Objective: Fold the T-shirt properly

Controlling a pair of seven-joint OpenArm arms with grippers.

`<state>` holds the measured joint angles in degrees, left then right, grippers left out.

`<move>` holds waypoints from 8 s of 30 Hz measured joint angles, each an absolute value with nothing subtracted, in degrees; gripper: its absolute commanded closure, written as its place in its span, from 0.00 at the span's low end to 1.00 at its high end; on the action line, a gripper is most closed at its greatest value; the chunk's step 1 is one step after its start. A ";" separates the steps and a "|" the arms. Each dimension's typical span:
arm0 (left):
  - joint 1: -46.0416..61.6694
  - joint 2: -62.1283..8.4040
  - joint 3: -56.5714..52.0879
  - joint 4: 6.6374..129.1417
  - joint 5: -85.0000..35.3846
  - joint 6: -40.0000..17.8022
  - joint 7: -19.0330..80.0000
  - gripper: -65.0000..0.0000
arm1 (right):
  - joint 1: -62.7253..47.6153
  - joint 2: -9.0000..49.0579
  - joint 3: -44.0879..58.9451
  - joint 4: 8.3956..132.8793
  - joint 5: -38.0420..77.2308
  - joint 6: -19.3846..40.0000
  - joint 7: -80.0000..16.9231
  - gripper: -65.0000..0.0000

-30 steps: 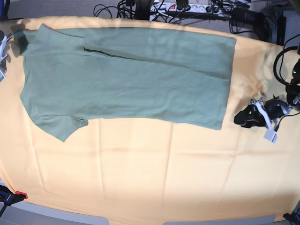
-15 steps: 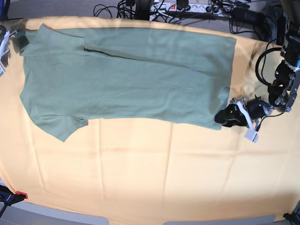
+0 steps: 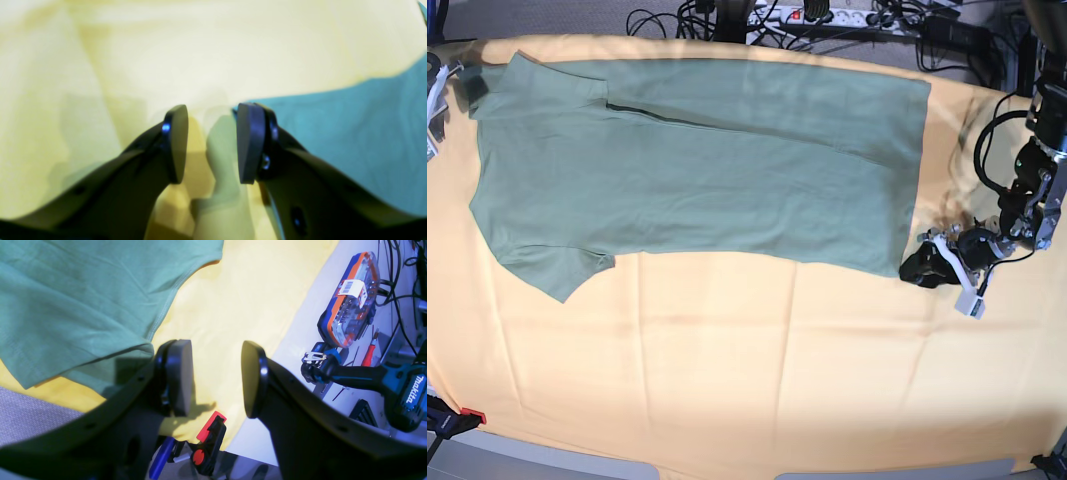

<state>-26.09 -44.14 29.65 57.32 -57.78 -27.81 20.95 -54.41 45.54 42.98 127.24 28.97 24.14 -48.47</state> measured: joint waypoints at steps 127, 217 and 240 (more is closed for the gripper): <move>-34.02 -33.63 29.89 57.06 -34.22 -36.64 13.45 1.00 | 27.33 29.36 11.68 48.73 21.93 39.62 -30.26 1.00; -36.77 -41.34 29.87 58.46 -81.45 -39.31 70.83 0.49 | 16.64 39.22 11.44 68.53 60.51 39.92 -57.04 0.38; -33.65 -42.52 29.87 58.46 -81.78 -39.29 68.99 0.49 | 16.51 27.11 11.77 61.43 53.52 39.70 -58.92 0.38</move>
